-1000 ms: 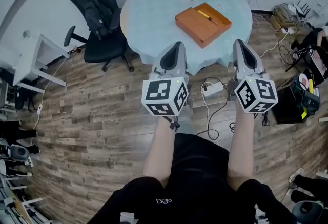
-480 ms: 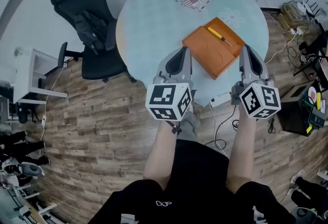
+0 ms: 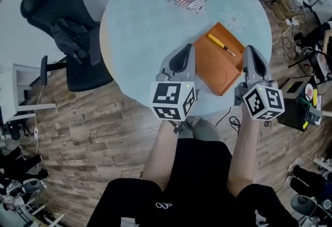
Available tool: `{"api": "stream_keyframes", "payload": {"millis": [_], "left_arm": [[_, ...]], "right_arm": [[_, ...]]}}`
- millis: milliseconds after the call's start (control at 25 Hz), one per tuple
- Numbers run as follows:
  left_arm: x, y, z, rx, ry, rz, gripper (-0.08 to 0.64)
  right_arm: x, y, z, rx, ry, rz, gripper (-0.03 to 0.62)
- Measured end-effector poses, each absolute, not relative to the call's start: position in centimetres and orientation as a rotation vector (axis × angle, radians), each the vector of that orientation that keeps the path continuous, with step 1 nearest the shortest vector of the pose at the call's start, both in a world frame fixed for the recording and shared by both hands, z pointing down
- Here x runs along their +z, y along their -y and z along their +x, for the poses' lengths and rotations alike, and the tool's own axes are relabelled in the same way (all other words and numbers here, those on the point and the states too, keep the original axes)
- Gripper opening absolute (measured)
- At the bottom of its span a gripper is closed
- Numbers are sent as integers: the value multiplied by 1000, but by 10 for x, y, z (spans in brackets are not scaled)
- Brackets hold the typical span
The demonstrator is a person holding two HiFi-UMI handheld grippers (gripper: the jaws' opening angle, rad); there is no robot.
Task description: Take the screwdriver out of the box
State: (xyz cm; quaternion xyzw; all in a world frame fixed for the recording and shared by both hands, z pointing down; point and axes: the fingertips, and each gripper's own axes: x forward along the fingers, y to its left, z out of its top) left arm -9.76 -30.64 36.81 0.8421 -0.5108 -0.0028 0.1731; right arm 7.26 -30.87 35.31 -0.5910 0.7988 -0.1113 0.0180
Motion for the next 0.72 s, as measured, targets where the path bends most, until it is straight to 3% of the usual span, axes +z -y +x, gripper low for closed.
{"api": "stream_keyframes", "payload": {"millis": [720], "left_arm": [[390, 348, -45, 47, 1331, 2409, 3]], "right_arm": [[360, 334, 109, -331, -2469, -1900, 11]]}}
